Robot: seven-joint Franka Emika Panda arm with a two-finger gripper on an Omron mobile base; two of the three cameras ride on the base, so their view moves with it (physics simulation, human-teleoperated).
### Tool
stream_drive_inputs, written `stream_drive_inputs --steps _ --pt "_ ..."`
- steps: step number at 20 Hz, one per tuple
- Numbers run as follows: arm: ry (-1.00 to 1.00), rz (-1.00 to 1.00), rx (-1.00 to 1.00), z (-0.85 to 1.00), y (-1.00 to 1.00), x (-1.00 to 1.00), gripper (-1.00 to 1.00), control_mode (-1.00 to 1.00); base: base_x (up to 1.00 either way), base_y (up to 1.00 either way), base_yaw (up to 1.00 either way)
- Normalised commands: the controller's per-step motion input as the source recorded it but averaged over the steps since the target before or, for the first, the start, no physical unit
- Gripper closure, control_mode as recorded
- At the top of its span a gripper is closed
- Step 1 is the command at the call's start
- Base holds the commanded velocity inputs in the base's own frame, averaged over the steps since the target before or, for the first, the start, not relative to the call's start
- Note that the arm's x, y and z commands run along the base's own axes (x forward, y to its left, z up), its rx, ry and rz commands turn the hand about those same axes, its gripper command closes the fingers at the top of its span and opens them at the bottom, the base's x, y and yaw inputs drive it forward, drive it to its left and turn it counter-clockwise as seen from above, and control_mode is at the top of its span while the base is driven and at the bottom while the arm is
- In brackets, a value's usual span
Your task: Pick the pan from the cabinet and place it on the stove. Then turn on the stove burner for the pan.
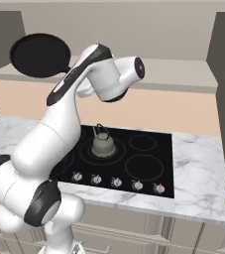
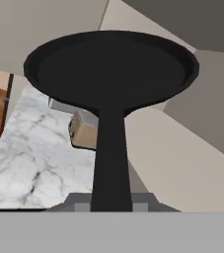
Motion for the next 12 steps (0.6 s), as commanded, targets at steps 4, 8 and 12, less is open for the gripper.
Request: stream_drive_inputs --steps 4,8,12 --pt "-0.03 -0.06 0.00 0.00 0.00 -0.32 1.00 -1.00 0.00 0.00 0.00" --pt "-0.03 -0.05 0.00 0.00 -0.03 -0.32 1.00 -1.00 0.00 0.00 0.00" --pt "-0.02 -0.04 0.00 0.00 -0.04 -0.31 1.00 -1.00 0.00 0.00 0.00"
